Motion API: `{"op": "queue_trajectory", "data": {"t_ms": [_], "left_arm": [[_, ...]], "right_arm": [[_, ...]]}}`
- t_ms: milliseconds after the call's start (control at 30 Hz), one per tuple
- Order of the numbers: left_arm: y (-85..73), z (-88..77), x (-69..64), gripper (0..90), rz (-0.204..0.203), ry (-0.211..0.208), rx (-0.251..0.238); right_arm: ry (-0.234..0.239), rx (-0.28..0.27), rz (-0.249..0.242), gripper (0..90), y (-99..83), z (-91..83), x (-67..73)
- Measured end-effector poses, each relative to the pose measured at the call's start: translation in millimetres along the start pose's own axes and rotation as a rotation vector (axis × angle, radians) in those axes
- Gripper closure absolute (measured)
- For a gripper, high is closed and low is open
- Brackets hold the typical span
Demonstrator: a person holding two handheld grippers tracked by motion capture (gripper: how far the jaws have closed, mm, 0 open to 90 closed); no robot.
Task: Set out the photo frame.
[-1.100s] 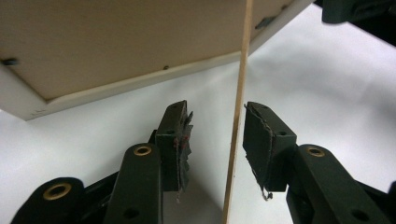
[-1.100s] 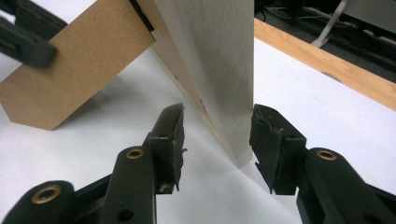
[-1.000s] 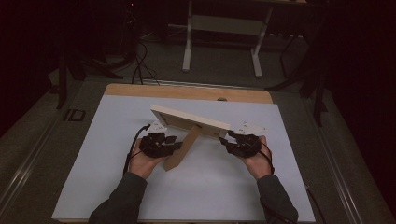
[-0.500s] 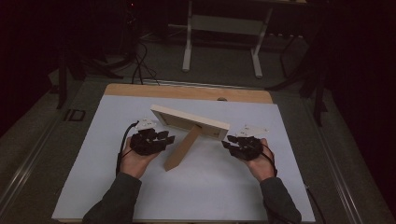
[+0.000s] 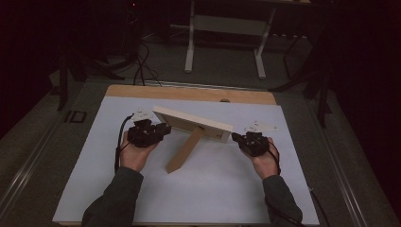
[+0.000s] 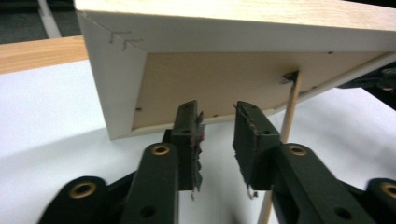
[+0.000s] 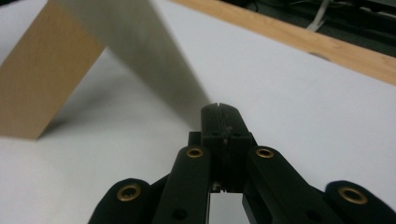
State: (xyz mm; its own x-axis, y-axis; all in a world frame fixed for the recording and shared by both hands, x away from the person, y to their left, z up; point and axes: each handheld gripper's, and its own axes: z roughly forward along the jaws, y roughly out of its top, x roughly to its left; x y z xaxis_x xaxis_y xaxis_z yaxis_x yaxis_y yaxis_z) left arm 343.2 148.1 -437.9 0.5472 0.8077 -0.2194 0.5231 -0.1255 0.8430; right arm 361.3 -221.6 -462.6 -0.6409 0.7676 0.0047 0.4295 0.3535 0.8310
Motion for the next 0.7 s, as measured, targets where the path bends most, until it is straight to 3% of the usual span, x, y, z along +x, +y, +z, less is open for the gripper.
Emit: {"op": "queue_trajectory", "data": {"t_ms": [267,333,700], "left_arm": [[6.9,5.2,-0.9,90.0,0.02,0.053,-0.011],[9.8,7.2,-0.3,90.0,0.01,0.067,-0.014],[13.2,15.8,-3.8,90.0,-0.004,0.087,-0.014]], "right_arm": [[0.01,-0.055,0.061,89.9,13.5,0.9,-3.5],[0.041,-0.084,0.105,89.9,19.7,0.5,-6.8],[0.063,-0.098,0.114,89.9,28.6,4.6,-6.4]]}}
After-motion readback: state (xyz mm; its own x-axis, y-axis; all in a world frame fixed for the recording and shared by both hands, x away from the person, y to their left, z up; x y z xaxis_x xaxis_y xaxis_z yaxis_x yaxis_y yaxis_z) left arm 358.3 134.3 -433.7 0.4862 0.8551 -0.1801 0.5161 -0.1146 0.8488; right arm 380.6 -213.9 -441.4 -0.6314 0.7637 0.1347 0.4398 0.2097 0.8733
